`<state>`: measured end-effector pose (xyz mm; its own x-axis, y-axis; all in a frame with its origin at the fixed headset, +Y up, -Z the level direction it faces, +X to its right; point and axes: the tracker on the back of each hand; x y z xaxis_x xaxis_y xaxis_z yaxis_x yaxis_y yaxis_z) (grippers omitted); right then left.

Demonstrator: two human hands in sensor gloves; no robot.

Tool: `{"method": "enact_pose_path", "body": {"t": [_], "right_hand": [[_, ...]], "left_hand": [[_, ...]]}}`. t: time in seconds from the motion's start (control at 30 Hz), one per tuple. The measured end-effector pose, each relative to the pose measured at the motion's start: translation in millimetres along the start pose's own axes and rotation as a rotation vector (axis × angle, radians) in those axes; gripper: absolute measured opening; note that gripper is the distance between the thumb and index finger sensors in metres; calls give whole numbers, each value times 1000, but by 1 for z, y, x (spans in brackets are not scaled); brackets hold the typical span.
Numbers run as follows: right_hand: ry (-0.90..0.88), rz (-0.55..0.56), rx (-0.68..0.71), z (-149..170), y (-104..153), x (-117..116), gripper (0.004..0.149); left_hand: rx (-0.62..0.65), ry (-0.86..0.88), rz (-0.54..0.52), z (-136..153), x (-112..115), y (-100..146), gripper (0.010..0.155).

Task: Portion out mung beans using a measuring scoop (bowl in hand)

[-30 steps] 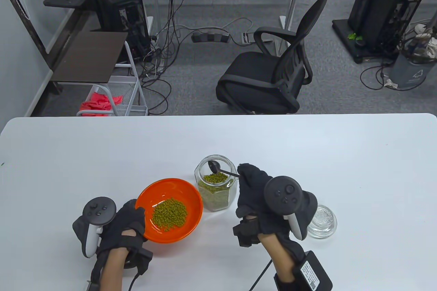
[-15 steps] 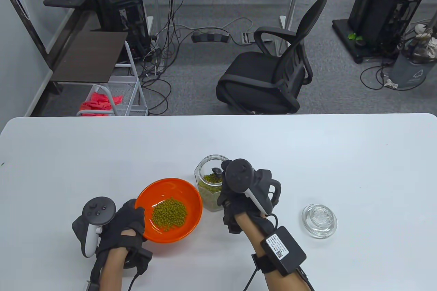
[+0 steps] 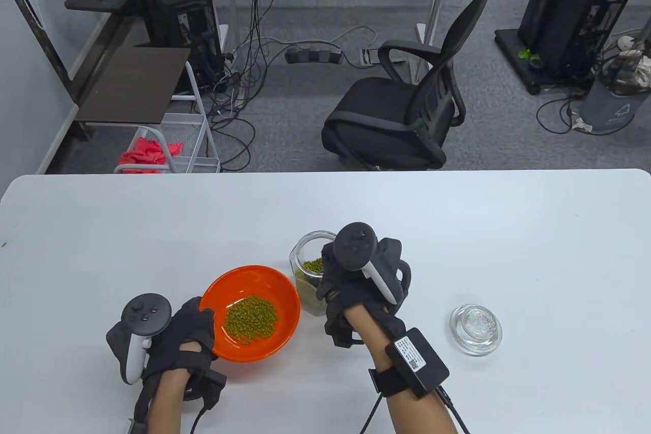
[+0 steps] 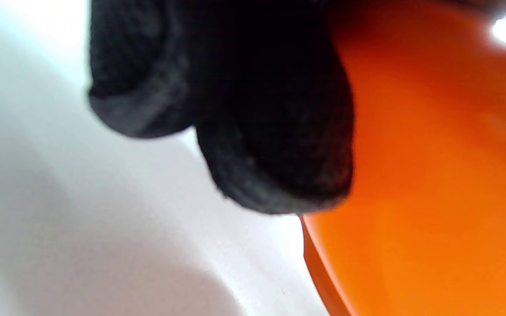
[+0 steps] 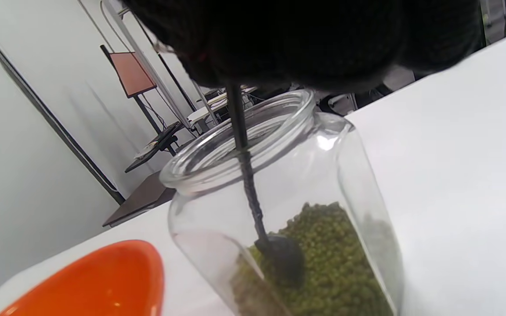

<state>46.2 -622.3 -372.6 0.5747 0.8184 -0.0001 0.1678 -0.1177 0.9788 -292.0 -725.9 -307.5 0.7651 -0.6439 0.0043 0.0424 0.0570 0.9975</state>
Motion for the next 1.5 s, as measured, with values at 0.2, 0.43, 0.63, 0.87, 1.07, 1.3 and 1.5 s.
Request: {"method": "enact_pose_path", "body": {"t": [0.2, 0.43, 0.63, 0.87, 1.07, 1.3, 1.5], "right_hand": [[-205, 36, -56, 17, 4, 6, 39], [-411, 67, -128, 35, 10, 12, 39], [-475, 111, -153, 47, 18, 16, 39], [-564, 143, -184, 60, 26, 23, 39], [-654, 166, -215, 73, 34, 23, 39], [-730, 173, -235, 85, 42, 26, 39], [-754, 193, -237, 88, 48, 29, 39]], "left_hand": [[1, 0, 1, 0, 0, 0, 57], [0, -2, 2, -1, 0, 1, 57], [-3, -4, -1, -1, 0, 1, 57], [-2, -4, 0, -2, 0, 1, 57], [-5, -6, -4, -1, -1, 1, 57], [-5, -6, -3, -2, -1, 2, 57], [-1, 0, -7, -2, -2, 2, 57]]}}
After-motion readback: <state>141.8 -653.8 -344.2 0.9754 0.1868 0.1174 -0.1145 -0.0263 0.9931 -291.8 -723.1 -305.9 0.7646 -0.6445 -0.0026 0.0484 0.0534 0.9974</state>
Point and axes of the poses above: the tracker on the back of each hand, its own z axis roughly to the little-finger side, its own y axis roughly from the fingertips to the wrist, x = y × z, and after that the axes turned 14 degrees about x, right-handed
